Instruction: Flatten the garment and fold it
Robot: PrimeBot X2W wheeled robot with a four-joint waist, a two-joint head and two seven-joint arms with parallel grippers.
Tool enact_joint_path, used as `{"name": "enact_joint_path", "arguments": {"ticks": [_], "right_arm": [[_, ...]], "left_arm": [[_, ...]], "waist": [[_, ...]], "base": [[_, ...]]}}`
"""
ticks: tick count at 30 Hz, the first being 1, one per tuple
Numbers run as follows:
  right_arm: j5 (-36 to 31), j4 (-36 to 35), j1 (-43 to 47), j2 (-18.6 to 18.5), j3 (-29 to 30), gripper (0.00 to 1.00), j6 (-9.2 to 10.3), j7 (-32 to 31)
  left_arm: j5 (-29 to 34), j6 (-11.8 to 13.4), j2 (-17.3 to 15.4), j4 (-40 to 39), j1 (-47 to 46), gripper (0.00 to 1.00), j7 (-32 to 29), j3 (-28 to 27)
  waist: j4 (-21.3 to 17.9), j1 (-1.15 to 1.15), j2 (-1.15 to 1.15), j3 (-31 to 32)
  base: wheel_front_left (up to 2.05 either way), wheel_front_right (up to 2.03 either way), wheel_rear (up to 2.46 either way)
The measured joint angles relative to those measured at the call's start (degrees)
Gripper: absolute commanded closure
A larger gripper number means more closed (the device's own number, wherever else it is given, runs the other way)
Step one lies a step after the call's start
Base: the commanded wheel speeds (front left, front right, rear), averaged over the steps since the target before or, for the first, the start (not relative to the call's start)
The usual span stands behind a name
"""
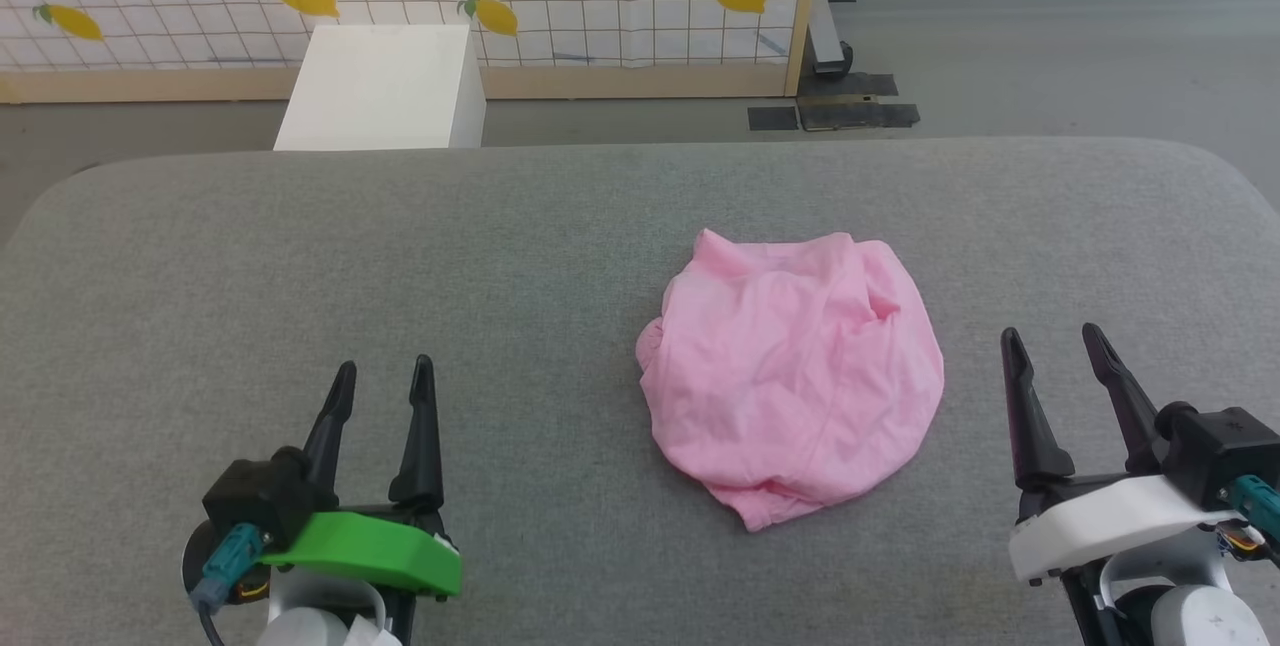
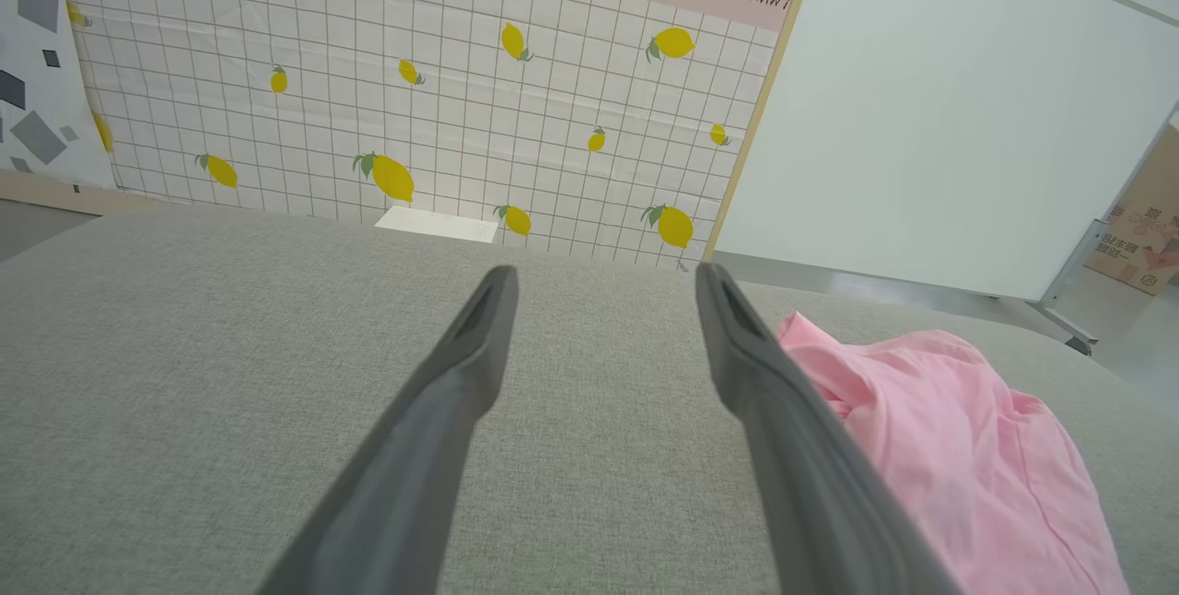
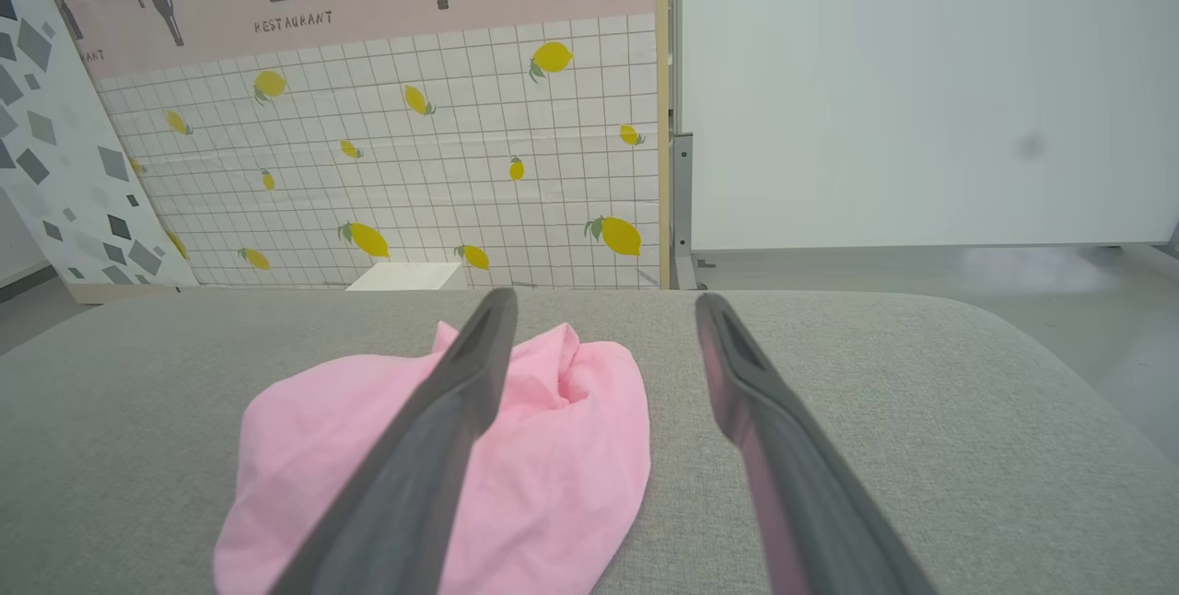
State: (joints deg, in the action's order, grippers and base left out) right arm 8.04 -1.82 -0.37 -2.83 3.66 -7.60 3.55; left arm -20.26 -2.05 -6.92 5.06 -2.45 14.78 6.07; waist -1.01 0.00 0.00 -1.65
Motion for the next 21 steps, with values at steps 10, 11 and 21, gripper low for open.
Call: {"name": "enact_joint_path", "arguments": {"ticks": [10, 11, 21], "right_arm": [[0.0, 0.6, 0.1, 0.0, -0.1, 0.0, 0.0, 0.1], [0.0, 0.7, 0.1, 0.0, -0.1, 0.0, 0.0, 0.1], [0.1, 1.2, 0.1, 0.0, -0.1, 0.0, 0.0, 0.5]], "left_arm": [[2.2, -2.3, 2.0, 1.2, 0.1, 0.0, 0.0, -2.5], [2.5, -2.4, 2.1, 1.3, 0.1, 0.0, 0.0, -2.8], [3.9, -3.4, 3.0, 2.5, 0.1, 0.0, 0.0, -3.7]], "waist": [[0.4, 0.0, 0.0, -0.5], [0.4, 0.0, 0.0, -0.5], [0.3, 0.0, 0.0, 0.2]], "base": [[0.0, 0.0, 0.0], [0.0, 0.0, 0.0], [0.0, 0.0, 0.0]]}}
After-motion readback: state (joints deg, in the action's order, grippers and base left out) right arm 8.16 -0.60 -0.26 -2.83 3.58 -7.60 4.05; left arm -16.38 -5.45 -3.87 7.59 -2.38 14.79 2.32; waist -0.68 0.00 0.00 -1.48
